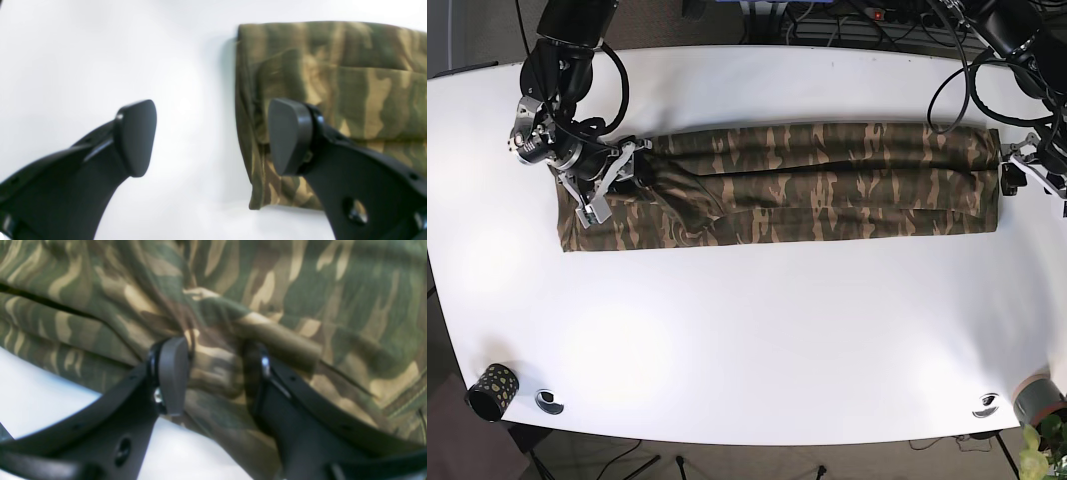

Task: Fold the T-shirt properly
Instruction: 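Lay the folded edge down and smooth the strip with both grippers, then move the left gripper toward the right gripper and grasp the strip end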

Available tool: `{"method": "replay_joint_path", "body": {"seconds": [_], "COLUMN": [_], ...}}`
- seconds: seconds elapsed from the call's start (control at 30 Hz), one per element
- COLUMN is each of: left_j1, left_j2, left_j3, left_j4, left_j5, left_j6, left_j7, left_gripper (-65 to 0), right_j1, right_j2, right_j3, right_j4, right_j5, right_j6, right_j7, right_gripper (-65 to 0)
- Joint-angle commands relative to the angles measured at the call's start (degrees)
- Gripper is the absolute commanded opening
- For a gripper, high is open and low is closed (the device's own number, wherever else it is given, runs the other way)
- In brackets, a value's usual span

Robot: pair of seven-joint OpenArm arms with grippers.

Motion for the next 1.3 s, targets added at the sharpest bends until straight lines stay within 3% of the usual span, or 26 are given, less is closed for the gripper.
{"method": "replay_joint_path", "body": {"seconds": [0.0,0.33,0.6,0.7,0.8,0.87,1.07,1.27], "left_j1": [-0.9,-0.8,-1.0,-1.0,-1.0,-0.9,2.0,4.1], "left_j2": [-0.8,-0.9,-0.8,-0.8,-0.8,-0.8,-0.8,-0.7], "left_j3": [0.1,0.3,1.1,3.5,5.0,6.2,9.6,18.8], "left_j4": [-2.0,-13.0,-17.3,-17.2,-17.2,-16.9,-4.4,10.8], "left_j5": [-2.0,-10.6,-11.3,-11.3,-11.3,-11.3,-11.0,-11.0], "left_j6": [-0.1,-0.1,-0.1,-0.1,-0.1,-0.1,-0.1,-0.1], "left_j7": [-0.3,-0.2,-0.1,-0.1,-0.2,-0.2,-0.3,-0.3], "left_gripper": [-15.7,-15.7,-16.7,-26.5,-50.7,-60.3,-61.9,-64.9], "right_j1": [0.8,0.8,0.8,0.8,0.8,0.8,0.8,0.8], "right_j2": [0.6,0.5,0.4,0.4,0.4,0.3,0.3,0.3], "right_j3": [0.2,0.2,0.2,0.2,0.2,0.2,0.2,0.2], "right_j4": [1.1,1.2,1.0,0.8,0.8,0.8,0.8,0.8], "right_j5": [0.8,0.8,0.8,0.8,0.8,0.8,0.8,0.8], "right_j6": [0.08,0.08,0.08,0.08,0.08,0.08,0.08,0.08], "right_j7": [0.8,0.8,0.8,0.8,0.8,0.8,0.8,0.8], "right_gripper": [-38.7,-38.7,-38.7,-38.7,-38.7,-38.7,-38.7,-38.7]}}
